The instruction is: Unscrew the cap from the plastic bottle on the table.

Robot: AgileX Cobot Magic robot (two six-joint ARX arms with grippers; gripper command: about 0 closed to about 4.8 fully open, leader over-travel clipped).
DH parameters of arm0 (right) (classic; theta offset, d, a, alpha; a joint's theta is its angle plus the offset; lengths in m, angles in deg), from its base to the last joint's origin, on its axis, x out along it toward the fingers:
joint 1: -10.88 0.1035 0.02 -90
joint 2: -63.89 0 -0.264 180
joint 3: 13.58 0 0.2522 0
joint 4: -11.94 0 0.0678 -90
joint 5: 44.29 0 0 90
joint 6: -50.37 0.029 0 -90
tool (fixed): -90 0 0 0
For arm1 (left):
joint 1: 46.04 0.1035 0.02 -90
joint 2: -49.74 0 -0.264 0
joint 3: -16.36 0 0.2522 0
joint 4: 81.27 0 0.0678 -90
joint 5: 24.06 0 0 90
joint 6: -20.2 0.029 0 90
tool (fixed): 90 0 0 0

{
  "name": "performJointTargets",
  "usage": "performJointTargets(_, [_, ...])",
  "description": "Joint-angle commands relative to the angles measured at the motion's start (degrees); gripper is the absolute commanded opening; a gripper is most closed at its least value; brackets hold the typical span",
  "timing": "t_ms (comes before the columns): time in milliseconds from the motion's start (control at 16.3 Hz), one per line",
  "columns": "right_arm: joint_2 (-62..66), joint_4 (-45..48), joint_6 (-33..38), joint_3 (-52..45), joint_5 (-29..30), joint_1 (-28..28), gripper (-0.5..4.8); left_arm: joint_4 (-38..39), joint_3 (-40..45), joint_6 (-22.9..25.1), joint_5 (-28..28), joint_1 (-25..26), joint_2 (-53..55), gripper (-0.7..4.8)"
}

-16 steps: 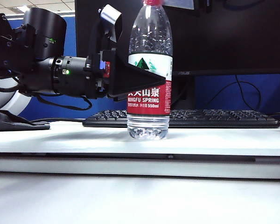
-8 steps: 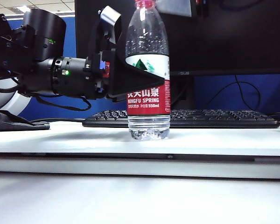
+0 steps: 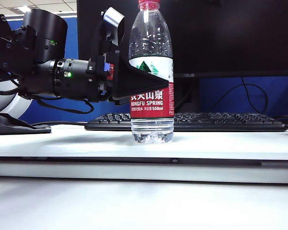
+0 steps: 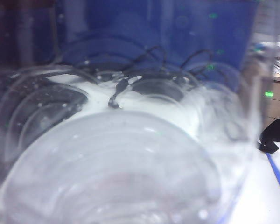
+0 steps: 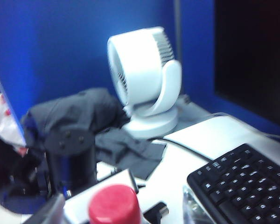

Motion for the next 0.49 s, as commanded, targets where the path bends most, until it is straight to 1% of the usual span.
performJointTargets(61, [-2.29,-2.27,1.53,-0.09,-14.60,6.01,3.38,2.93,0.24,0.20,-1.27,0.07,0.39,2.99])
performJointTargets(122, [-2.89,-3.13,1.81,-0.11,-31.58,12.52,3.38,2.93,0.24,0.20,-1.27,0.07,0.39,2.99])
performJointTargets(184, [-2.86,-2.97,1.18,-0.13,-43.98,18.08,3.38,2.93,0.24,0.20,-1.25,0.07,0.39,2.99])
performJointTargets(245, [-2.38,-1.68,-0.04,-0.17,-58.45,24.15,3.37,2.93,0.24,0.20,-1.25,0.04,0.39,2.99])
performJointTargets(306, [-1.14,0.72,-1.36,-0.17,-71.12,29.51,3.37,2.93,0.24,0.20,-1.25,0.04,0.39,2.99])
performJointTargets(367, [0.13,2.64,-1.70,-0.17,-79.03,32.92,3.37,2.93,0.24,0.17,-1.18,0.04,0.39,2.99])
performJointTargets(428, [1.90,4.26,-1.64,-0.17,-82.97,35.21,3.37,2.93,0.24,0.17,-1.03,0.07,0.39,2.99])
performJointTargets(489, [3.28,4.92,-0.79,-0.17,-82.97,35.80,3.36,2.93,0.24,0.20,-1.03,0.07,0.39,2.99])
